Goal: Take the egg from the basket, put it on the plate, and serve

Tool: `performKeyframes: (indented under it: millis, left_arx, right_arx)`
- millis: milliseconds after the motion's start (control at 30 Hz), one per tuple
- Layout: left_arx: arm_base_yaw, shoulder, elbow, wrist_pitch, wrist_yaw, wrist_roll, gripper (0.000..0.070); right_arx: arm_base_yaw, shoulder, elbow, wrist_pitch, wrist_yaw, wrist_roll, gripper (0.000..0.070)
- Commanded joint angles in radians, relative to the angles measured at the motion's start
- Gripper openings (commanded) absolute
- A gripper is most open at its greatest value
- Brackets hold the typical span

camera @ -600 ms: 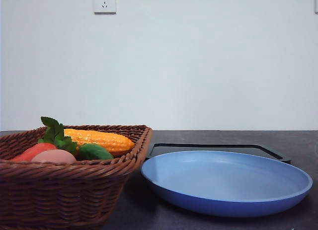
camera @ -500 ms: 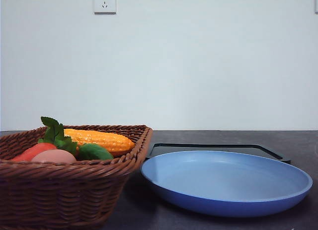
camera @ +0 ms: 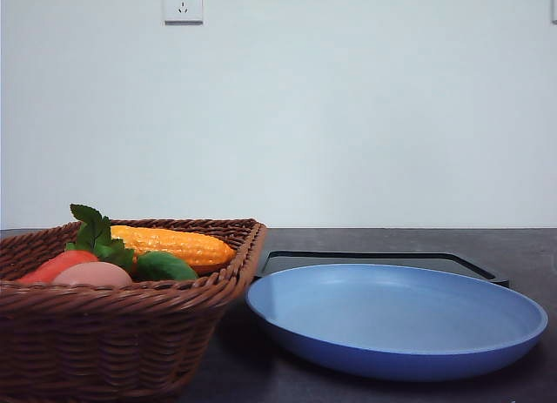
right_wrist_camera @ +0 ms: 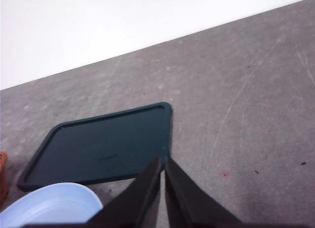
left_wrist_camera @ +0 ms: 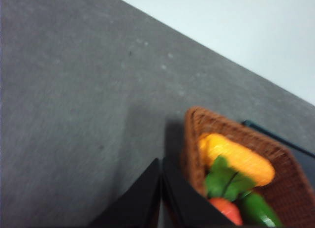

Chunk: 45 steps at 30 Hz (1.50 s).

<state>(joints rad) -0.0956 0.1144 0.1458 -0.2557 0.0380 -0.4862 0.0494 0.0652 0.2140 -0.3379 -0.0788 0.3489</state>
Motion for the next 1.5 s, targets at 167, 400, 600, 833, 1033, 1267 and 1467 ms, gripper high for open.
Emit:
performKeyframes:
  millis: [167, 400, 600, 833, 1033, 1267, 1467]
  left_arx:
    - [-0.003, 0.203, 0.182, 0.009, 0.118, 0.078, 0.0000]
    - [-0.007, 0.449, 0.368, -0.054, 0.239, 0.145, 0.0000]
    - [-0.032, 0.645, 0.500, -0.110, 0.370, 0.187, 0.0000]
    - [-0.087, 0.818, 0.591, -0.221, 0.494, 0.210, 0.0000]
    - [-0.128, 0.858, 0.594, -0.224, 0.512, 0.211, 0.0020]
    - [-0.136, 0.859, 0.594, -0.212, 0.511, 0.211, 0.0379]
    - [-0.136, 0.859, 0.594, -0.211, 0.511, 0.206, 0.0412]
  right_arx:
    - [-0.001, 0.180, 0.188, -0.077, -0.002, 0.003, 0.0000]
    - [-0.001, 0.397, 0.335, -0.128, -0.028, -0.076, 0.0000]
    - [-0.001, 0.589, 0.419, -0.229, -0.208, -0.110, 0.0000]
    - [-0.001, 0.796, 0.455, -0.296, -0.485, -0.177, 0.0000]
    - [0.001, 0.915, 0.455, -0.300, -0.551, -0.178, 0.0017]
    - [0.007, 1.039, 0.455, -0.298, -0.450, -0.178, 0.0251]
    - [0.060, 1.161, 0.455, -0.240, -0.423, -0.176, 0.0251]
